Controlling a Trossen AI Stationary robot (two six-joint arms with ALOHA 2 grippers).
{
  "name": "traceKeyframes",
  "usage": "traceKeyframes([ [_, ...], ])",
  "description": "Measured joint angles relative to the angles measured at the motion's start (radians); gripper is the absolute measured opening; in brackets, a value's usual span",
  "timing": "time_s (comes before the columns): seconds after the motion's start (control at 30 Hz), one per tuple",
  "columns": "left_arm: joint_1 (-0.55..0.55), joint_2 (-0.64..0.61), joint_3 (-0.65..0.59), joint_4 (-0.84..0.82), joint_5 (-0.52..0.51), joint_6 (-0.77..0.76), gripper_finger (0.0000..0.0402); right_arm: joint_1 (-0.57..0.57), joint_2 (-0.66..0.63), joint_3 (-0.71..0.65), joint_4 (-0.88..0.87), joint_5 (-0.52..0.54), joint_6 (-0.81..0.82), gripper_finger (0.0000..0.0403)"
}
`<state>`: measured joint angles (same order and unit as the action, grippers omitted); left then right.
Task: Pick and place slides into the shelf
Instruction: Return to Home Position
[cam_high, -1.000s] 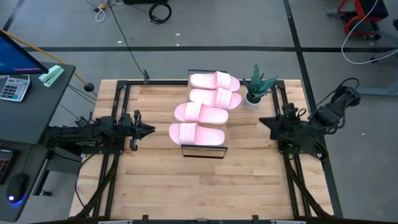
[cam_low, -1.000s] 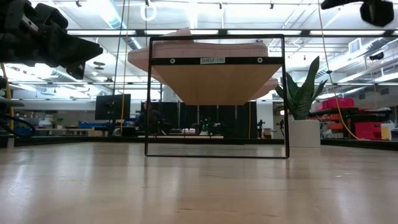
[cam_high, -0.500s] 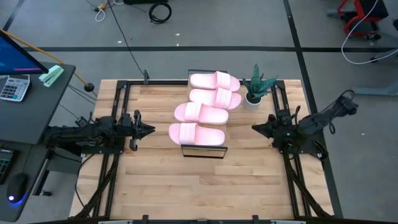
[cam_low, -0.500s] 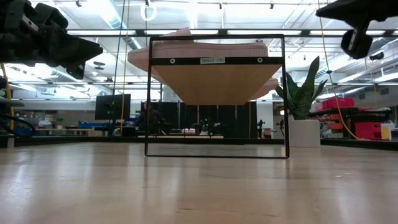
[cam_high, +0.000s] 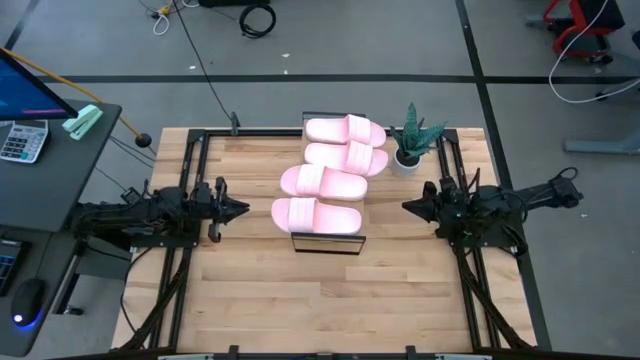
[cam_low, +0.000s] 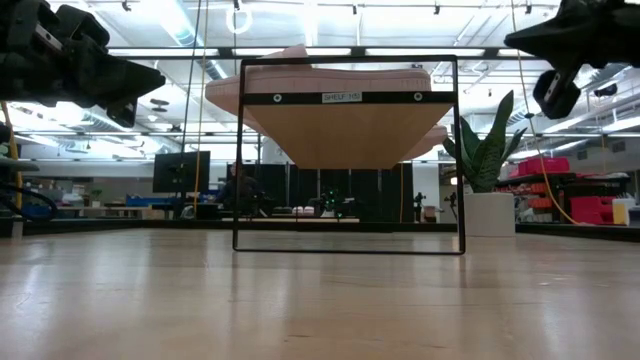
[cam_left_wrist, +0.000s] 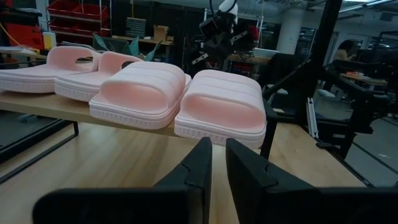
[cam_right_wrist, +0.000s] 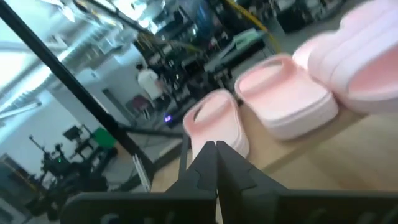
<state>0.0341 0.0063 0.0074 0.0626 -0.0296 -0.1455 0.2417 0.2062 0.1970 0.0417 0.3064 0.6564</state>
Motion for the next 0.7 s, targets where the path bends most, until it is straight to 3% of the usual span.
traceKeyframes([
  [0.17,0.0,0.0,0.0,0.0,0.0,0.0,0.0057,-0.059,-0.051,-0.055,0.093,-0.031,-0.032,0.0],
  [0.4,0.0,0.0,0.0,0.0,0.0,0.0,0.0063,-0.134,-0.125,-0.071,0.087,-0.1,-0.075,0.0],
  [0.7,0.0,0.0,0.0,0.0,0.0,0.0,0.0051,-0.157,-0.204,-0.059,0.056,-0.116,-0.14,0.0],
])
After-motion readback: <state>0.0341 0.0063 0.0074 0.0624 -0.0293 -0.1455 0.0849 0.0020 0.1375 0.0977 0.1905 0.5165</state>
